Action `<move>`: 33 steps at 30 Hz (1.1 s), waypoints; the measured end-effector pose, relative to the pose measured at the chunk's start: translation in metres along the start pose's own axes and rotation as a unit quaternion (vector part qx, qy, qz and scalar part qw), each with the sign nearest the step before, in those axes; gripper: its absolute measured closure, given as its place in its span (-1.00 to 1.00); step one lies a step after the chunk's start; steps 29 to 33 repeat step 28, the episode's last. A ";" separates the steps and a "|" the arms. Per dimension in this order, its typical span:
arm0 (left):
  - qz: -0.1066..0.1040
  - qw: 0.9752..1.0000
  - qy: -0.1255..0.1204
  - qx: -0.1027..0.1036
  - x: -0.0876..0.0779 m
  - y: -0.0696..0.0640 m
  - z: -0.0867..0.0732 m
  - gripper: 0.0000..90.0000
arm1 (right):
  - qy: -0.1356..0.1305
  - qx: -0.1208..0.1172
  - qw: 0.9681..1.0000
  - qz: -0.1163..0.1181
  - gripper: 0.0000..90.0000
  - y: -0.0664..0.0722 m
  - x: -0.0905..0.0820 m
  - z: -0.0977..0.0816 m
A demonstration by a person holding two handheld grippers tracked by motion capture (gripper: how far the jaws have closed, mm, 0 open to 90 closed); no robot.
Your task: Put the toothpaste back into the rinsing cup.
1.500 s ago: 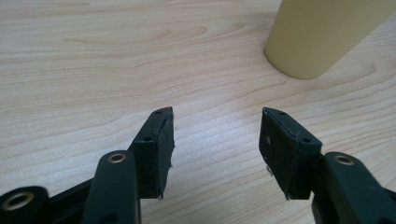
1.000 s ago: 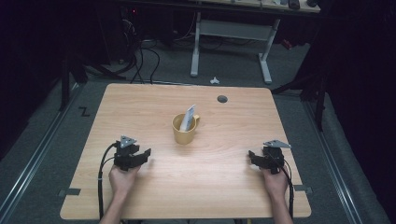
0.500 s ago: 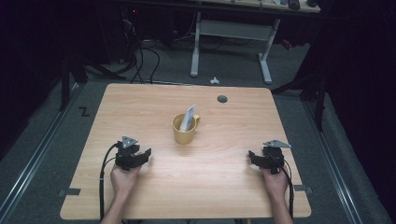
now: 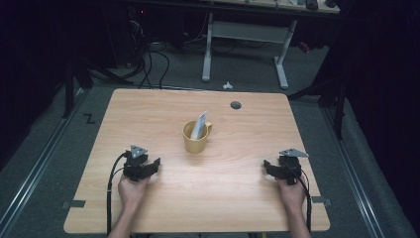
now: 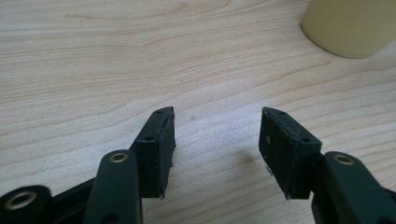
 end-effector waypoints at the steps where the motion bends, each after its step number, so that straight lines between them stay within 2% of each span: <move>1: 0.001 1.000 0.002 0.002 0.000 0.000 0.000 0.02 | 0.000 0.000 1.000 0.000 -0.35 0.000 0.000 0.000; 4: 0.002 1.000 0.004 0.007 0.002 -0.001 -0.001 0.02 | 0.000 0.000 1.000 0.000 -0.35 0.000 0.000 0.000; 12: 0.021 0.999 0.003 0.038 0.004 -0.008 -0.003 -0.04 | 0.000 0.000 1.000 0.000 -0.35 0.000 0.000 0.000; 33: 0.008 0.999 0.005 0.040 0.005 -0.008 -0.003 -0.20 | 0.000 0.000 1.000 0.000 -0.35 0.000 0.000 0.000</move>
Point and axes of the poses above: each handheld gripper's, and its own axes: x roughly forward along the jaws, z roughly out of its top, y roughly to its left, the point moved 3 cm from there along x, roughly forward along the jaws, and after that the axes turned 1 degree about -y, right-handed, at the moved point
